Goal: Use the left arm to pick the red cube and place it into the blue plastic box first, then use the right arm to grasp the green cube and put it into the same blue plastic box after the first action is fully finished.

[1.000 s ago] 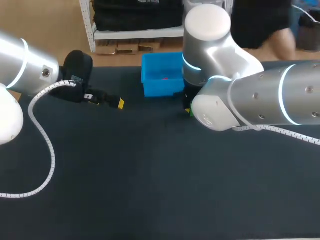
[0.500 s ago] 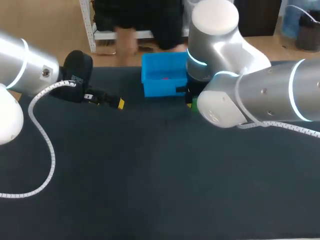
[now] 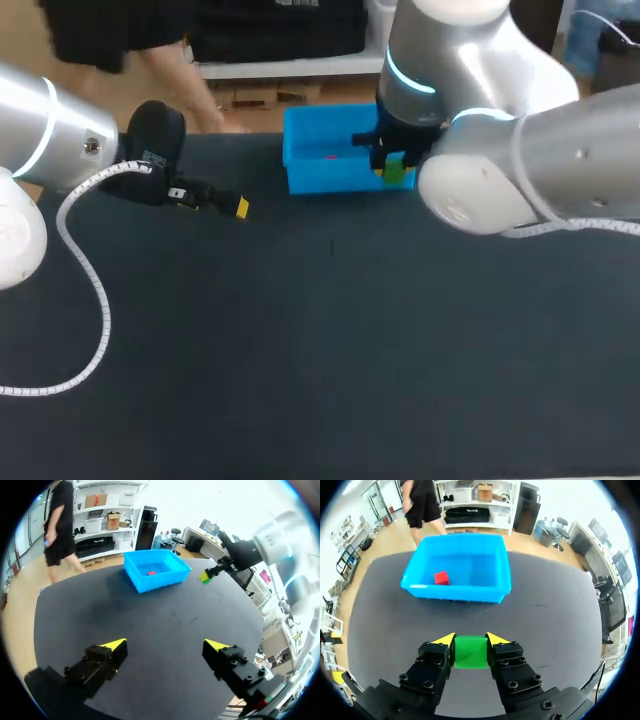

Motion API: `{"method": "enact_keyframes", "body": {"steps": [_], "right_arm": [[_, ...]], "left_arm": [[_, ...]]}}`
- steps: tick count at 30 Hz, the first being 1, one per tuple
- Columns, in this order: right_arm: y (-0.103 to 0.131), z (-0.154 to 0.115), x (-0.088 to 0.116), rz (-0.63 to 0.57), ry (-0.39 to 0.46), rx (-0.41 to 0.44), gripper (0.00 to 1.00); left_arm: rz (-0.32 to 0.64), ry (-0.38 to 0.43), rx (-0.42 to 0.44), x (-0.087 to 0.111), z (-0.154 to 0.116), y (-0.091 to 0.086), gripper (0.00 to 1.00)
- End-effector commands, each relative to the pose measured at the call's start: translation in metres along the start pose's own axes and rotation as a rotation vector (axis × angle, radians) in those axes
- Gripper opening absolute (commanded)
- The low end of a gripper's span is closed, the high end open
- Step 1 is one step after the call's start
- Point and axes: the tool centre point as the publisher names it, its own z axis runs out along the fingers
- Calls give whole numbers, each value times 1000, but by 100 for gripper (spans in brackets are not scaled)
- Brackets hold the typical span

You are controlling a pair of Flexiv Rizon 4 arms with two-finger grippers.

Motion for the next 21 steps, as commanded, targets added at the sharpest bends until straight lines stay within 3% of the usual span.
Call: {"method": "enact_keyframes", "body": {"steps": [1,13,21], "right_arm": [[-4,-53,12,1,-115,-2,0],[-1,-57,19,-15,-118,-16,0],[9,-55,8,-47,-180,-7,0]], "left_arm": [[3,-6,8,1,0,2,100],[3,-6,8,1,0,2,100],[3,-6,8,1,0,2,100]]}}
